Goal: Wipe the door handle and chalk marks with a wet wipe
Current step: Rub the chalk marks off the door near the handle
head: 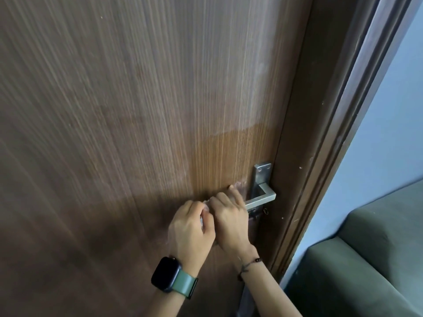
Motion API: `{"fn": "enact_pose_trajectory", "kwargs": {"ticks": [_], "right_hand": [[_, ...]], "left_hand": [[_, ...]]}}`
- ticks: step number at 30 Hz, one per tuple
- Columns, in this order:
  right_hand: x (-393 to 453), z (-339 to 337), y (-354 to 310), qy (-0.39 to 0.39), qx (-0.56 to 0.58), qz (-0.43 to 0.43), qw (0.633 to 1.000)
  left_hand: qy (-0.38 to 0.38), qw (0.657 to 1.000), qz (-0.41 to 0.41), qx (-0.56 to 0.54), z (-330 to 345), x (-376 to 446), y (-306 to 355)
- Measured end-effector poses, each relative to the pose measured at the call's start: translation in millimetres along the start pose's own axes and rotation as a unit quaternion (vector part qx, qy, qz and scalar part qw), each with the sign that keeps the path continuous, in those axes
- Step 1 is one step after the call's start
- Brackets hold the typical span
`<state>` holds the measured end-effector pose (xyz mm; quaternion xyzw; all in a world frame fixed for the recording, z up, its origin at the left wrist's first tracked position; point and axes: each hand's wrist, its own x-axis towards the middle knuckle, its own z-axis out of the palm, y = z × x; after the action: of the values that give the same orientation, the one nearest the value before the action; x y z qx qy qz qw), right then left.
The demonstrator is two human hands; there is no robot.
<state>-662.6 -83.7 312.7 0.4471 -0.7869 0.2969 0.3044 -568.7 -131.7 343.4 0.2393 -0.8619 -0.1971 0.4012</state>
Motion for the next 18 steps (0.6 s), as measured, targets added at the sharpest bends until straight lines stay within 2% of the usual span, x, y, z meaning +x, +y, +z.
{"fn": "enact_pose_trajectory", "kwargs": {"ticks": [1, 4, 8, 10, 12, 14, 18], "right_hand": [[3, -1, 5, 0.026, 0.002, 0.005, 1.000], [20, -12, 28, 0.118, -0.026, 0.131, 0.984], [25, -10, 36, 0.088, -0.022, 0.244, 0.965], [17, 1, 20, 0.081, -0.005, 0.219, 0.972], [4, 9, 4, 0.060, -0.014, 0.136, 0.989], [3, 6, 4, 0.070, -0.008, 0.096, 0.993], [31, -19, 31, 0.157, -0.017, 0.179, 0.971]], "left_hand": [[-0.001, 1.000, 0.001, 0.002, -1, 0, 0], [0.006, 1.000, -0.001, 0.003, -6, -1, -4], [0.015, 1.000, -0.018, 0.002, -7, -3, -10], [0.015, 1.000, -0.024, 0.005, -7, -4, -11], [0.010, 1.000, -0.023, 0.010, -6, -4, -12], [0.004, 1.000, -0.022, 0.013, -7, -5, -14], [0.011, 0.999, -0.026, 0.017, -10, -3, -18]]}}
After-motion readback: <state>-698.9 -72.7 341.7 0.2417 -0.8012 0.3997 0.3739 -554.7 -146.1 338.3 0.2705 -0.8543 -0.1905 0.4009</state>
